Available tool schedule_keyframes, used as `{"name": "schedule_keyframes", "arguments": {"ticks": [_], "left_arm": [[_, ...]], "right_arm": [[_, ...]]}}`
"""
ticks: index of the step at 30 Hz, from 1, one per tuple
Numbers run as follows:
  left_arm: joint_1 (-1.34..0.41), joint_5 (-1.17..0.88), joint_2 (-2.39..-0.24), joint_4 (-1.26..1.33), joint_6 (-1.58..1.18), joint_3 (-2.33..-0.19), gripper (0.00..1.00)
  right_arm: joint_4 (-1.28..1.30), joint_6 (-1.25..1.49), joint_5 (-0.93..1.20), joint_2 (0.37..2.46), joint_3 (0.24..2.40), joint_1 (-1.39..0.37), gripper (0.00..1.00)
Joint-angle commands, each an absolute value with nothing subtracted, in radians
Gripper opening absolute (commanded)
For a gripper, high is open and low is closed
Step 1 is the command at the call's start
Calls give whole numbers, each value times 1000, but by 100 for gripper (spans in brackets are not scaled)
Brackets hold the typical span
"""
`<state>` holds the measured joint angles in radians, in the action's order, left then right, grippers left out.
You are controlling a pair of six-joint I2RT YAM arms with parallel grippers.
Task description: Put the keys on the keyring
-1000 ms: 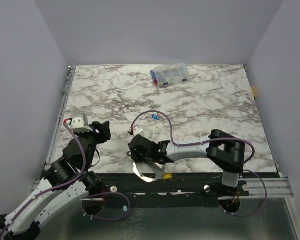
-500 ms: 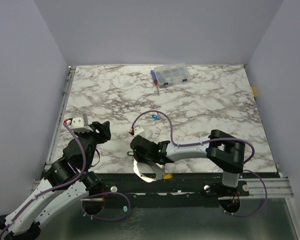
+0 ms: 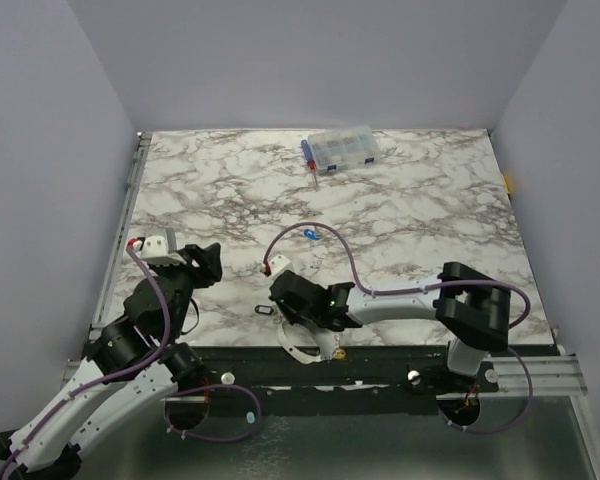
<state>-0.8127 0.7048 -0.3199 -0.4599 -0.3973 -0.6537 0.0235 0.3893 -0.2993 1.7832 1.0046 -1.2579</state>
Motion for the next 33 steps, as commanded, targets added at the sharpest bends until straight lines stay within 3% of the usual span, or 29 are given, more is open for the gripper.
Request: {"name": "schedule_keyframes", "arguments": {"ticks": [1, 12, 19, 26, 33], "left_arm": [[-808, 629, -290, -446, -359, -639, 60], [-808, 205, -215, -293, -251, -595, 59], [-808, -160, -303, -231, -187, -613, 58], [-808, -551, -455, -110, -168, -662, 56], [-808, -732, -574, 35, -176, -694, 55]], "right_arm": [[20, 220, -323, 1653, 945, -1269, 1], [85, 15, -105, 1236, 791, -1269, 1], [221, -45, 84, 954, 806, -1269, 1], [394, -73, 214, 867, 893, -1269, 1], [557, -105, 249, 876, 998, -1269, 1]]}}
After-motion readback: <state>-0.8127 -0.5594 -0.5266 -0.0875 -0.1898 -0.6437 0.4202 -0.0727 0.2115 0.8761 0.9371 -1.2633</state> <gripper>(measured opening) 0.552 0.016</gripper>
